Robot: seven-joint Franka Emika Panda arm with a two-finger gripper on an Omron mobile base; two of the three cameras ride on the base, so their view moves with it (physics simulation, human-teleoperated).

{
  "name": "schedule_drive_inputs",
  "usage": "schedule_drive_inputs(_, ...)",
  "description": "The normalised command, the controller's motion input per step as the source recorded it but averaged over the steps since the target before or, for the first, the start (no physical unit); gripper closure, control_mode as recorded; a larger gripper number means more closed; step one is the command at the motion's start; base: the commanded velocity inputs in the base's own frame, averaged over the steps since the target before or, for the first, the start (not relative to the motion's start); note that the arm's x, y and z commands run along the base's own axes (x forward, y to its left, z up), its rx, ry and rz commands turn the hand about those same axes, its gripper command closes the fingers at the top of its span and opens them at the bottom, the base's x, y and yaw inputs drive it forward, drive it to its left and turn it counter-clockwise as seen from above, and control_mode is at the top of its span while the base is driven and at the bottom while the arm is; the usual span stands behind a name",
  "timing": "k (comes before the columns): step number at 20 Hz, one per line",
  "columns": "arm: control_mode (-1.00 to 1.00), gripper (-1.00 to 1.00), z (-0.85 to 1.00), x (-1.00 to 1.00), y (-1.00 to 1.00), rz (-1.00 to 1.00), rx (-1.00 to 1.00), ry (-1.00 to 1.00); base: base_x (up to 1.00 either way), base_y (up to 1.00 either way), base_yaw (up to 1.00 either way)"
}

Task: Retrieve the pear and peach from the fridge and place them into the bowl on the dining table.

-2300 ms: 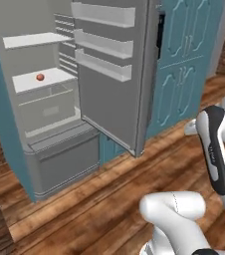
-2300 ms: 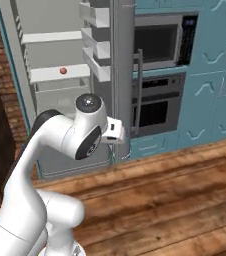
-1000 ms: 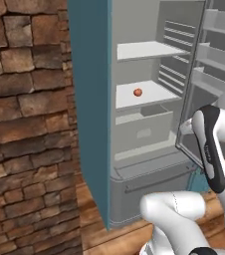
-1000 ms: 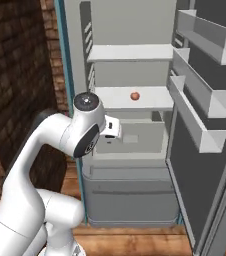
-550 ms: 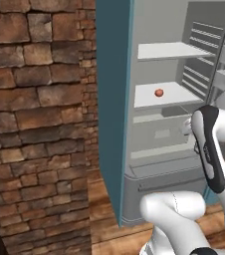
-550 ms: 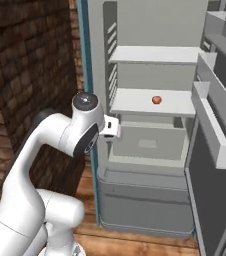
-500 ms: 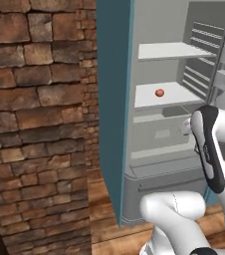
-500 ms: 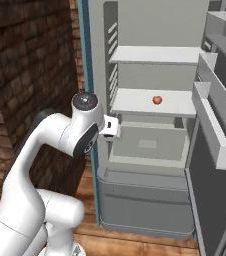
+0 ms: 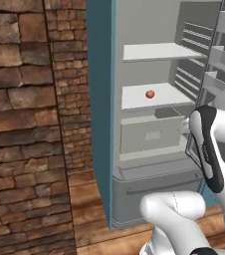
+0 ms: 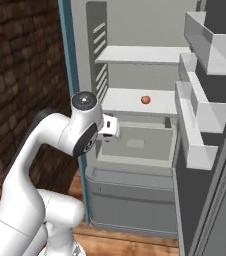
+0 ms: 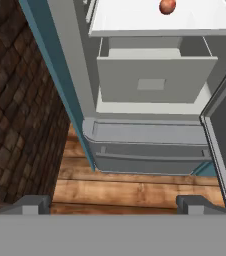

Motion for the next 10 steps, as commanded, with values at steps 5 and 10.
schedule_drive_inputs(5,1.00,-1.00,0.00,0.00,0.00,0.00,0.00,0.00,0.63,0.00,0.03)
schedule_drive_inputs(10,1.00,-1.00,0.00,0.00,0.00,0.00,0.00,0.00,0.57,-0.16,0.02)
